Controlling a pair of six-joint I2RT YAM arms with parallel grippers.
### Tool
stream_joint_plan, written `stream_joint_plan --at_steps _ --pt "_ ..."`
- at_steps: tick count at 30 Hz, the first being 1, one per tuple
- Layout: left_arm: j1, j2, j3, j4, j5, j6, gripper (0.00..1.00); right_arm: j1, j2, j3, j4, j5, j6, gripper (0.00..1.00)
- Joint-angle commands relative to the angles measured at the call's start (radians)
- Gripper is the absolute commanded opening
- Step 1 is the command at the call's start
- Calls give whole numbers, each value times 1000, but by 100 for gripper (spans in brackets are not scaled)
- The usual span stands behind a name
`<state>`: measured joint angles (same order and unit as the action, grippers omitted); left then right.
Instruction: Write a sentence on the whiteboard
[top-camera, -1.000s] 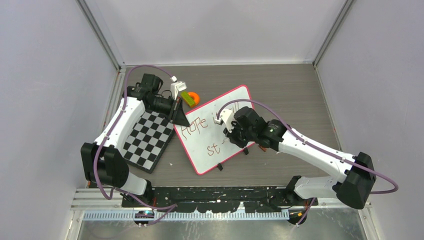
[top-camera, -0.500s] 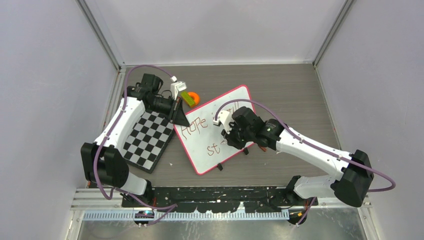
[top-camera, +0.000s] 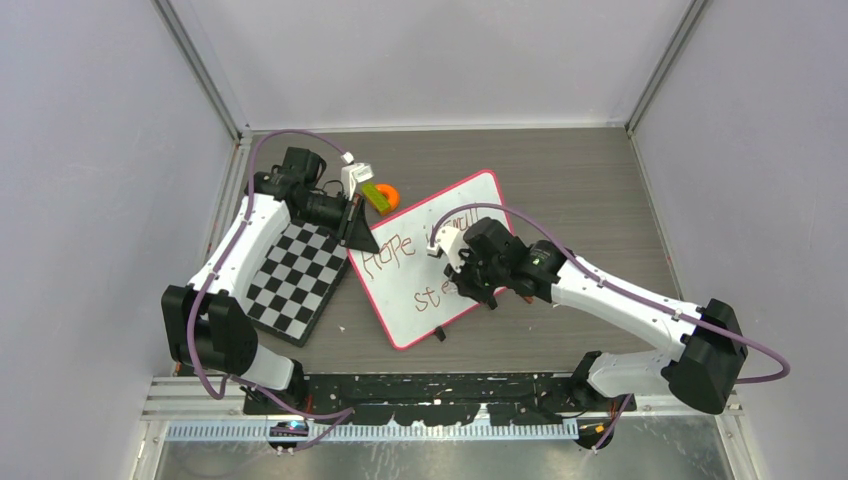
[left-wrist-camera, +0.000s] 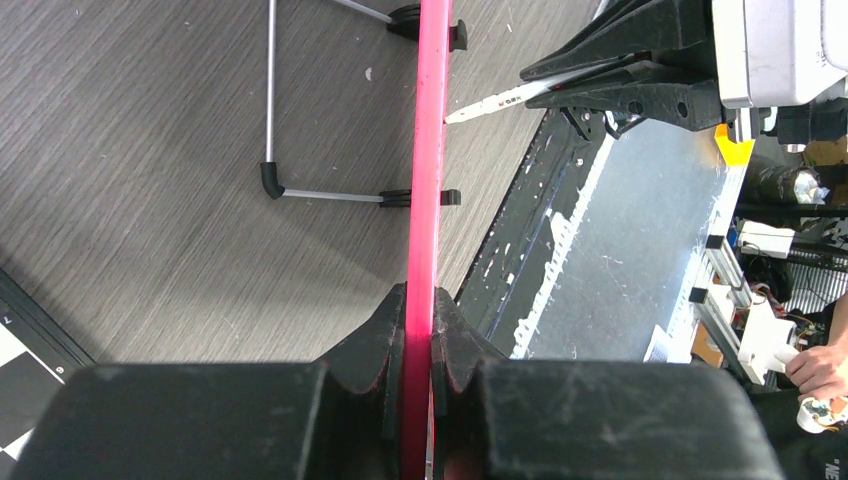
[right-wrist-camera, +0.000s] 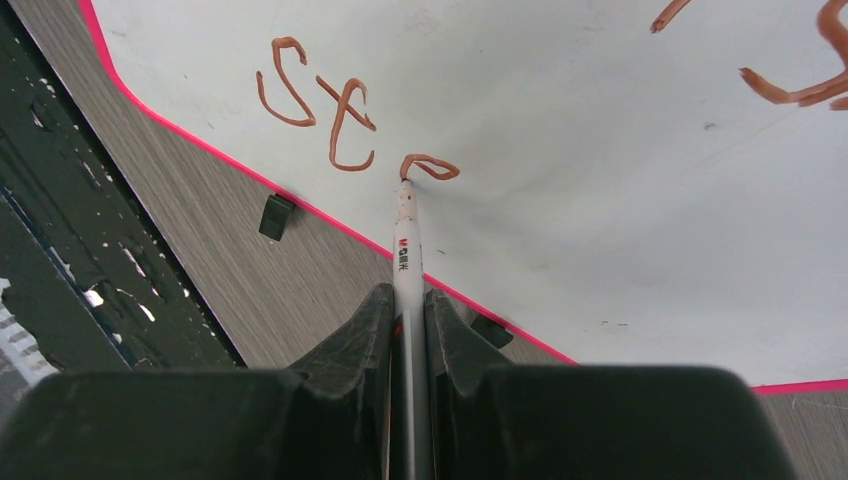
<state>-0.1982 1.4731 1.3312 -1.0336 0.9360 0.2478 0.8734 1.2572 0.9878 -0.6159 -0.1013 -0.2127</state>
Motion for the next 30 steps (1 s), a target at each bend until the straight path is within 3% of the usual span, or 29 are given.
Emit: stream_joint_plan --at_steps 1,10,30 --pt "-1 -15 8 8 -22 15 0 -15 -23 6 19 63 -27 0" --pt "-1 -15 13 6 -14 11 0 -60 -50 69 -48 -10 -30 0" --pt "-1 -14 9 4 -13 17 0 -71 -1 102 -11 62 -63 0"
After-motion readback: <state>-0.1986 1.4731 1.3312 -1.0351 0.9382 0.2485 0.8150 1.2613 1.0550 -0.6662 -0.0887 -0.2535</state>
